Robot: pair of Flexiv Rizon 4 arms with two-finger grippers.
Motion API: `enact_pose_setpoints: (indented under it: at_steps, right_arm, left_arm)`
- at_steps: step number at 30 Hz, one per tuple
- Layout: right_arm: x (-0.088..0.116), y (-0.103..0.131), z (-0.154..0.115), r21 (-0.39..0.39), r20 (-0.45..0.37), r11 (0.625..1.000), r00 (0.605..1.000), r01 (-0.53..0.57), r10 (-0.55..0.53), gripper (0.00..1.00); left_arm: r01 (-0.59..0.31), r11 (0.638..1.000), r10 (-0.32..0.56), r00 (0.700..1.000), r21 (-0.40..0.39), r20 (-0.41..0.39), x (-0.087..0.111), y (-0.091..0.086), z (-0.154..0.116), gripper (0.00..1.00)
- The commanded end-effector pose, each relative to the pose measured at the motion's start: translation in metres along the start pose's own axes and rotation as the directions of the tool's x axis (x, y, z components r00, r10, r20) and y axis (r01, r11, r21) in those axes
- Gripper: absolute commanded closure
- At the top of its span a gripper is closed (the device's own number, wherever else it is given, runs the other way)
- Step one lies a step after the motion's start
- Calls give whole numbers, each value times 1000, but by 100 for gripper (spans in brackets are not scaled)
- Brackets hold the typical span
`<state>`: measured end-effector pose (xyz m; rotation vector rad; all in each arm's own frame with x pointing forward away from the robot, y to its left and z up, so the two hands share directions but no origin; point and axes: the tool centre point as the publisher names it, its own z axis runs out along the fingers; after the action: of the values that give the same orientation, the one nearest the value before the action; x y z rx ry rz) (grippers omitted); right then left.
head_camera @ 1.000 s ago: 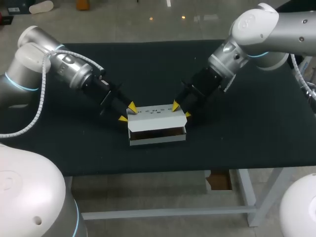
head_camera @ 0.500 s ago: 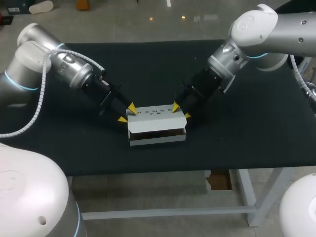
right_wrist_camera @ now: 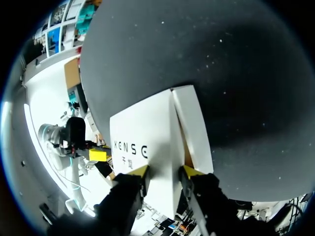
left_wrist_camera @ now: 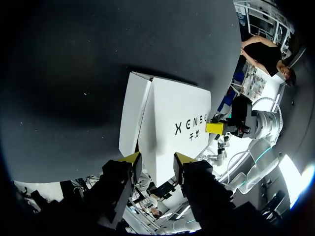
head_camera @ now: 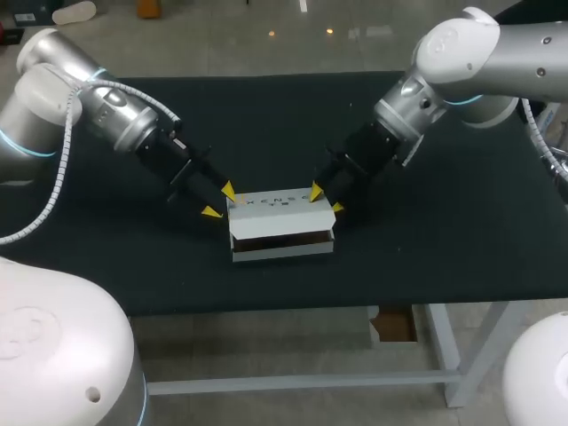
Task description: Assemble the packaging by folding the flat box into shape, placing the metal phone stand inside, and closing the box properly
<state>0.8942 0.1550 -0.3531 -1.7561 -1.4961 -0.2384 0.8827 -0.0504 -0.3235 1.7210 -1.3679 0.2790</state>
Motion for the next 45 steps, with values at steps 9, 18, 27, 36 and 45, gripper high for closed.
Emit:
enact_pose_setpoints:
  at_steps: [9,18,27,36,45]
  right_arm:
    - [-2,2,5,4,-3,1000,1000,2,-2,57]
    - [-2,2,4,0,-3,1000,1000,3,-3,57]
    - [-2,3,3,-6,-5,1000,1000,-1,1,58]
    - [-2,3,2,-9,-7,1000,1000,-2,2,57]
    - [-2,3,2,-9,-7,1000,1000,-2,2,56]
  left_arm:
    - [-14,990,9,999,140,36,8,25,-20,50]
    - [-139,963,122,989,230,87,24,39,-29,43]
    - [-391,891,349,915,230,203,53,55,-40,3]
    - [-640,750,555,745,164,369,77,67,-44,0]
    - [-854,519,752,459,3,474,94,73,-56,0]
